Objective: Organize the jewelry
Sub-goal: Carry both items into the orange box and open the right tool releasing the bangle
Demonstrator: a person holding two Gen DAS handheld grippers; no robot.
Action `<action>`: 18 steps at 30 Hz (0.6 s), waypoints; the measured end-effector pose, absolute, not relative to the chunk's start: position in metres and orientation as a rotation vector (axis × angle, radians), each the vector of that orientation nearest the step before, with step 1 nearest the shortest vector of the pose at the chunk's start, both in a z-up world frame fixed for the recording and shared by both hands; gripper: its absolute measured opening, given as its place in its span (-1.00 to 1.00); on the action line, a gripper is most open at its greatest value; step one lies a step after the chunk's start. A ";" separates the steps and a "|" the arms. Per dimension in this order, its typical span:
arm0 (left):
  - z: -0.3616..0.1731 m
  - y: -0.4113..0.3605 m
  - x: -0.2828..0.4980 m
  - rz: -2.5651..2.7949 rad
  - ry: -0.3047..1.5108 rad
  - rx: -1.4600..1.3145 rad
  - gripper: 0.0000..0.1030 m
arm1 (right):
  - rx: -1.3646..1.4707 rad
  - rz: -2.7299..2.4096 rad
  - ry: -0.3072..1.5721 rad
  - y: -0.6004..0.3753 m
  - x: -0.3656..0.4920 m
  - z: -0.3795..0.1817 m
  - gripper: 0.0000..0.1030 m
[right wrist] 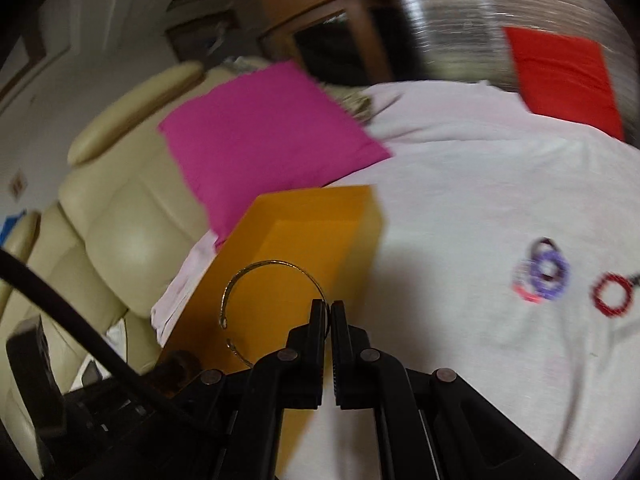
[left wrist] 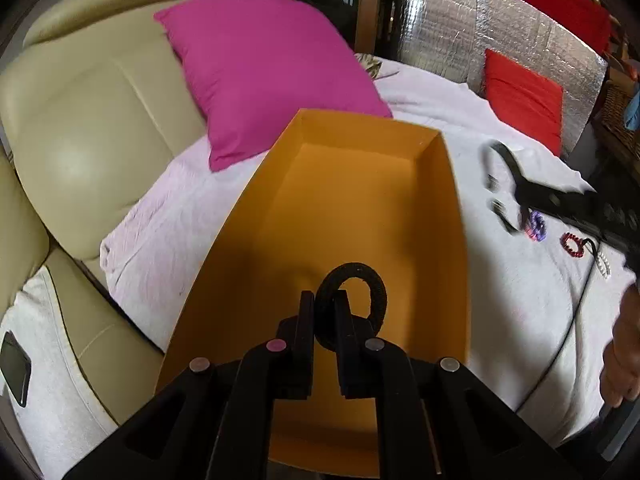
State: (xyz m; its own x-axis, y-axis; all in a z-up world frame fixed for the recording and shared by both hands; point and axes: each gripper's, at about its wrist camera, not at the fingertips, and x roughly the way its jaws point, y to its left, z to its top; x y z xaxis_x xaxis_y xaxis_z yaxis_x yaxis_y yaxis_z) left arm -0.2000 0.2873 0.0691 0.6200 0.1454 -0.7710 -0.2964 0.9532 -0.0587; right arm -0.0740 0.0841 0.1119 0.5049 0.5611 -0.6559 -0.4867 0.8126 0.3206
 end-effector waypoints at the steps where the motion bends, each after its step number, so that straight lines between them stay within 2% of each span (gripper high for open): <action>1: 0.067 0.289 -0.201 0.253 0.869 -0.191 -0.82 | 0.084 0.640 0.837 0.097 -0.072 0.110 -0.93; 12: 0.037 0.304 -0.212 0.245 0.943 -0.197 -0.81 | -0.085 0.641 0.966 0.182 -0.063 0.069 -0.91; 16: 0.028 0.311 -0.214 0.257 0.971 -0.192 -0.81 | -0.108 0.608 0.997 0.190 -0.059 0.061 -0.83; 17: 0.027 0.312 -0.214 0.260 0.977 -0.190 -0.81 | -0.107 0.607 1.005 0.190 -0.059 0.060 -0.77; 18: 0.026 0.313 -0.214 0.262 0.982 -0.186 -0.81 | -0.110 0.599 1.013 0.188 -0.059 0.059 -0.61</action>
